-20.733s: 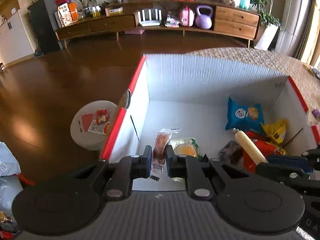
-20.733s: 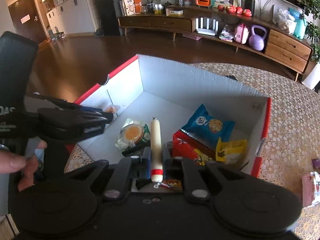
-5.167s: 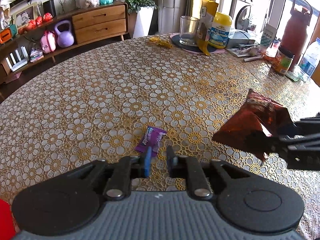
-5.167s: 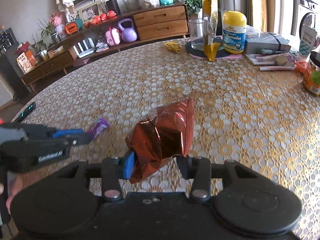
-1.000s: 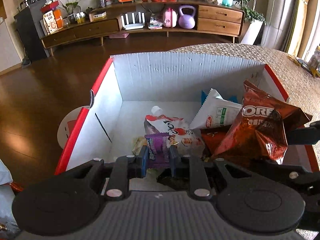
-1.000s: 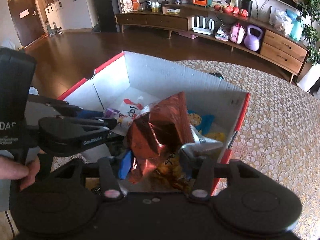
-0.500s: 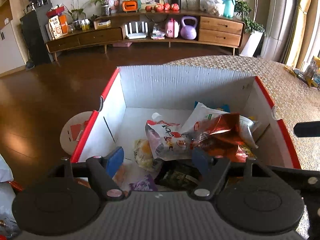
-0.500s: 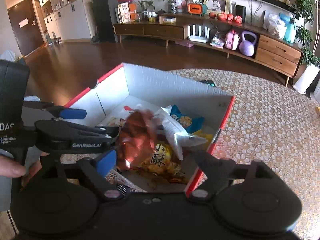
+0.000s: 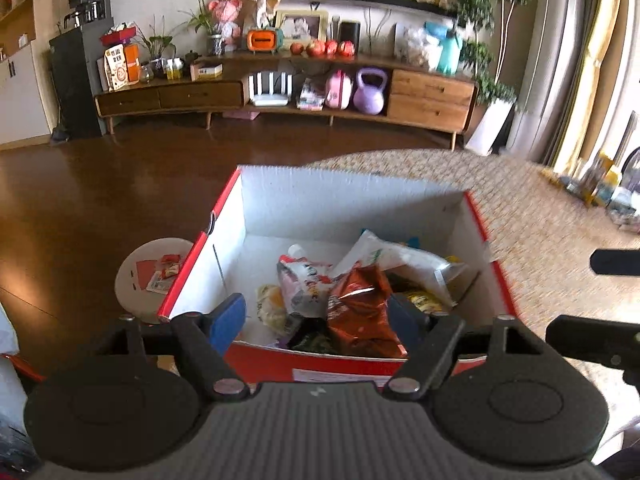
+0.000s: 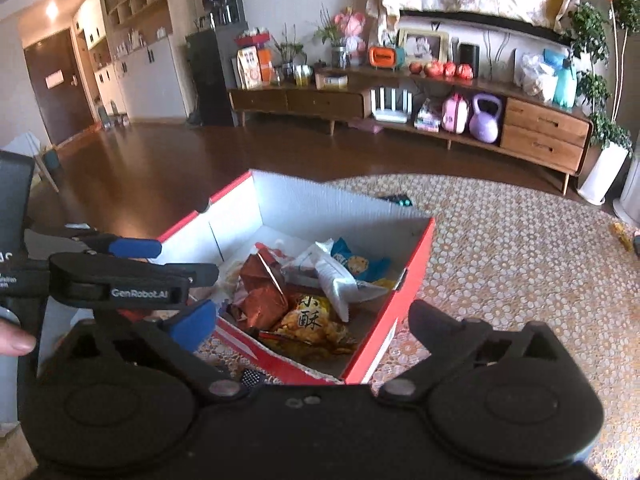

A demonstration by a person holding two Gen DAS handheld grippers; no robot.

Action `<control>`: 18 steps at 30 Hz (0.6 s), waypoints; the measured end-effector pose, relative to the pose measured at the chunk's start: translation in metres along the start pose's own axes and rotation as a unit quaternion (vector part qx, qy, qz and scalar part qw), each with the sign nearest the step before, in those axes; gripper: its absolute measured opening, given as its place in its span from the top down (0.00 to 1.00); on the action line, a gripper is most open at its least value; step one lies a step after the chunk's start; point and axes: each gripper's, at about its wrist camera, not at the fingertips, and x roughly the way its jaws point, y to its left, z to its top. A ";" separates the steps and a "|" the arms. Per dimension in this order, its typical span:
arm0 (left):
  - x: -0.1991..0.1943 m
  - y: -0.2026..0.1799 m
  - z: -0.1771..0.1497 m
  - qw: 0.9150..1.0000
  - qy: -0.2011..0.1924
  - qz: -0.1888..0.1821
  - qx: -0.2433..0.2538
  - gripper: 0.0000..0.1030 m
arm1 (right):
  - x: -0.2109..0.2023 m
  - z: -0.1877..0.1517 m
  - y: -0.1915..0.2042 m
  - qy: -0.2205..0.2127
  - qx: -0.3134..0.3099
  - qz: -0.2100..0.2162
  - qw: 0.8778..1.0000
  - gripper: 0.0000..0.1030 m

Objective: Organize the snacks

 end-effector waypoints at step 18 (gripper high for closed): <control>-0.069 -0.047 -0.015 0.997 -0.072 -0.023 -0.001 0.00 | -0.078 -0.030 -0.012 -0.108 -0.022 -0.029 0.994 0.00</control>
